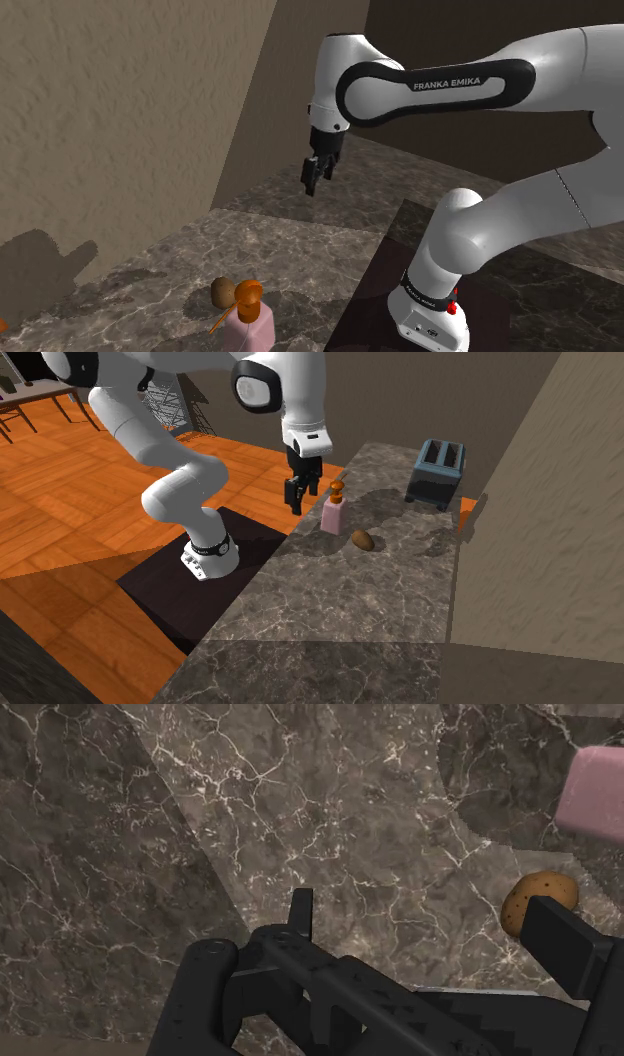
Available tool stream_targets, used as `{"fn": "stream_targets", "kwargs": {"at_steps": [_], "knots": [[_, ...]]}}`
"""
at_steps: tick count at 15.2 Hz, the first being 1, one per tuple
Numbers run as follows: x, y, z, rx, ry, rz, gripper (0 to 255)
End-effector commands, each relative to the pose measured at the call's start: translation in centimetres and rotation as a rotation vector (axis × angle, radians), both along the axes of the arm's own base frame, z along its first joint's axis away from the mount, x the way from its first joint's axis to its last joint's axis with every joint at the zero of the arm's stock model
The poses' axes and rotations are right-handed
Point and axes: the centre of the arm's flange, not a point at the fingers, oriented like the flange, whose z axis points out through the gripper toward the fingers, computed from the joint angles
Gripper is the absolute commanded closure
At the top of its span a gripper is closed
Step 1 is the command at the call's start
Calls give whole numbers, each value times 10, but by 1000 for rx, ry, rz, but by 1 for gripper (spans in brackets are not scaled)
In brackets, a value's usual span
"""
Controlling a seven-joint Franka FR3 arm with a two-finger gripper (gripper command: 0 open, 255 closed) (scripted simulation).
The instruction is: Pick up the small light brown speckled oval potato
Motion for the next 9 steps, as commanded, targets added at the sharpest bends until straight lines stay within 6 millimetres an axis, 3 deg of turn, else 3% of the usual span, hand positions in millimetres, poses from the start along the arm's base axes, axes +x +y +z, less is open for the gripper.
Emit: {"fn": "stream_targets", "kwargs": {"at_steps": [1,9], "knots": [[5,16,-15,6,-6,-12,0],[27,84,-90,23,-23,-54,0]]}}
